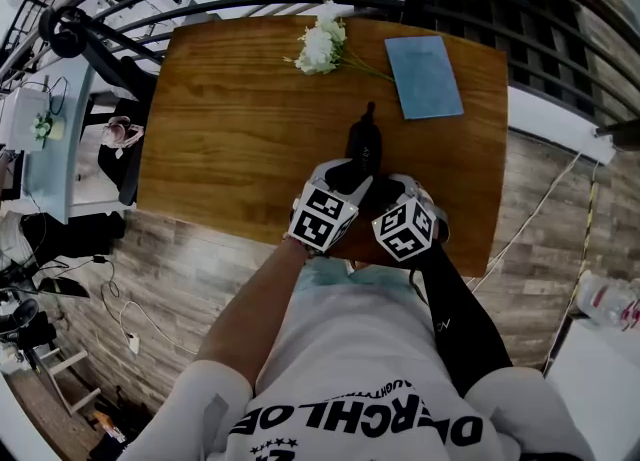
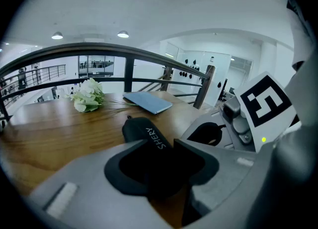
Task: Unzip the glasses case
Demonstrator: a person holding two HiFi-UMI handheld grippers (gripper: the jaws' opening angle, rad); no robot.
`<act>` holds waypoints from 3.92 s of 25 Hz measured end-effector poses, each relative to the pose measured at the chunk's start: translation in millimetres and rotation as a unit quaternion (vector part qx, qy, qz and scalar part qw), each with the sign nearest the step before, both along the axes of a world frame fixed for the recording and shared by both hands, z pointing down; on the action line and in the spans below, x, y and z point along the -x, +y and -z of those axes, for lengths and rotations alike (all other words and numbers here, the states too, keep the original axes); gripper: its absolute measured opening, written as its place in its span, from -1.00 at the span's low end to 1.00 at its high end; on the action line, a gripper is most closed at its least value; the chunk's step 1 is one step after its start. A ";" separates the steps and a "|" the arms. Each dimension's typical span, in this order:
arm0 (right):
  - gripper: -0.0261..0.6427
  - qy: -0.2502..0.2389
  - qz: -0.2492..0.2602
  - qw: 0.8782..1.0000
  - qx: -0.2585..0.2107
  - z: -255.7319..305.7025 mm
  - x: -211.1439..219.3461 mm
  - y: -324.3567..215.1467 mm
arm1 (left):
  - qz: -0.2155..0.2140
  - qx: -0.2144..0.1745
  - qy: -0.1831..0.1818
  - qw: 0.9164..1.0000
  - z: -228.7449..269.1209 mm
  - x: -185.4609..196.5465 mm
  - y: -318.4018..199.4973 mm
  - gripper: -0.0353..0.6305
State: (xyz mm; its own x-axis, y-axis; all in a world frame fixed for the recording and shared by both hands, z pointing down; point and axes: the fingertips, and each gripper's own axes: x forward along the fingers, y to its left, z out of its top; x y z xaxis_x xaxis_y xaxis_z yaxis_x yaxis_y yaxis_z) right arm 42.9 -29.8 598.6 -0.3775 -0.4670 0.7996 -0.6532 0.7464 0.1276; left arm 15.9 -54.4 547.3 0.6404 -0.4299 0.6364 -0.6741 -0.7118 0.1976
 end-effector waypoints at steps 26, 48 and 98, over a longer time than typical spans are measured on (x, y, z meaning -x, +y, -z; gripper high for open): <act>-0.83 -0.029 0.008 0.999 0.027 1.4 -10.2 -3.2 | -0.030 -0.074 -0.136 0.988 -20.1 10.8 25.3 0.19; -0.83 -0.044 0.061 0.997 0.033 0.7 13.3 40.3 | -0.138 -0.054 -0.087 0.985 -3.8 7.9 33.0 0.10; -0.83 0.062 -0.131 0.989 0.019 9.5 -23.5 30.0 | -0.211 -0.077 -0.069 0.972 -16.8 -1.6 25.8 -0.11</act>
